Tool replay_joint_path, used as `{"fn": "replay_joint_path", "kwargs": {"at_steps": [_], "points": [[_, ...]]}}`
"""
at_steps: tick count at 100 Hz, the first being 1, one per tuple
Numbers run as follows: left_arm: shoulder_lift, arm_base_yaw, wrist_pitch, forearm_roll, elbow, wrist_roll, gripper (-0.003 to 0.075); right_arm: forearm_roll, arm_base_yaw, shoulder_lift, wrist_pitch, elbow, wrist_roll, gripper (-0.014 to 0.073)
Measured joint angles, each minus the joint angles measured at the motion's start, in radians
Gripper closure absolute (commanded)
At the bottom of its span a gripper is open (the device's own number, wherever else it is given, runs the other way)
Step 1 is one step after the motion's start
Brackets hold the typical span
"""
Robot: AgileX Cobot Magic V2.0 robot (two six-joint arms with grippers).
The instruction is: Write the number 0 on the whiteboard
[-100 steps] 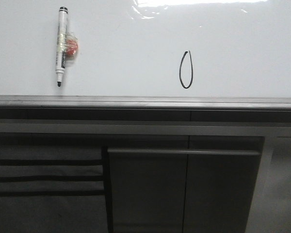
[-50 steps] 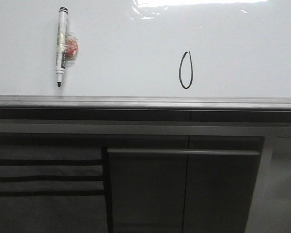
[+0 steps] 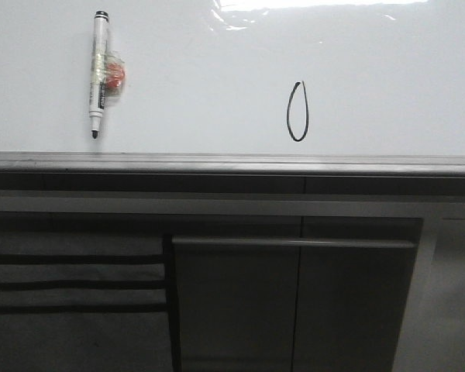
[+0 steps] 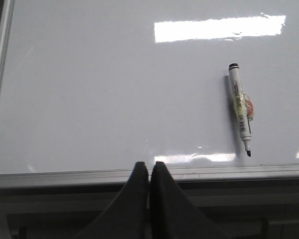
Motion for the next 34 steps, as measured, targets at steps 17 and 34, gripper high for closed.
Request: {"fn": "replay_joint_path", "kwargs": {"at_steps": [17, 34], "points": [[0.000, 0.000, 0.000, 0.000, 0.000, 0.000, 0.0741, -0.044, 0.000, 0.000, -0.012, 0.000, 0.047, 0.0666], [0.000, 0.000, 0.000, 0.000, 0.000, 0.000, 0.0741, -0.047, 0.000, 0.000, -0.013, 0.000, 0.050, 0.0666]]}}
